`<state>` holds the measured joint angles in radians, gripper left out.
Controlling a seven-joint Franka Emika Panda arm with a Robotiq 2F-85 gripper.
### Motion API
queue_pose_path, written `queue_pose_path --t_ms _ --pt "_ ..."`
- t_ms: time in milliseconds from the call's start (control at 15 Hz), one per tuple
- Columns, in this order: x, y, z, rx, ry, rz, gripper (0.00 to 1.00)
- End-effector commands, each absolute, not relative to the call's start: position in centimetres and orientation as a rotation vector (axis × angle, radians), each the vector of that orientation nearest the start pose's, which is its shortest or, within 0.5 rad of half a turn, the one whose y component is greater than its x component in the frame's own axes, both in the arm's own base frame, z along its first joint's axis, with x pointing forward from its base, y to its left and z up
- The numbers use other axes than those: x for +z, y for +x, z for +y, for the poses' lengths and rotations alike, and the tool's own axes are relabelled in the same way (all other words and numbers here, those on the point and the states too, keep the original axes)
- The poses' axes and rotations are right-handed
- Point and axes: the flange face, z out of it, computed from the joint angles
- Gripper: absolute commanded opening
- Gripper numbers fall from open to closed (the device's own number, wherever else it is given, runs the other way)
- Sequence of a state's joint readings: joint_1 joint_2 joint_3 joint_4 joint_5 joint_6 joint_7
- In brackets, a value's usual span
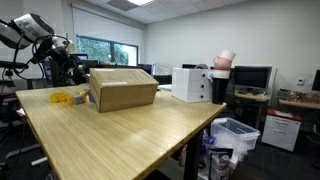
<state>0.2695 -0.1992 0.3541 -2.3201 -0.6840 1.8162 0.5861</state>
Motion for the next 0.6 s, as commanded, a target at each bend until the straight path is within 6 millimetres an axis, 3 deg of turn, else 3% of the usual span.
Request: queue_pose_path --t_ms 0,533 --pt "40.3 39.4 22.2 0.137 2.353 0.380 1.00" --pt "39.2 40.7 21.1 0.115 2.317 0.351 1.00"
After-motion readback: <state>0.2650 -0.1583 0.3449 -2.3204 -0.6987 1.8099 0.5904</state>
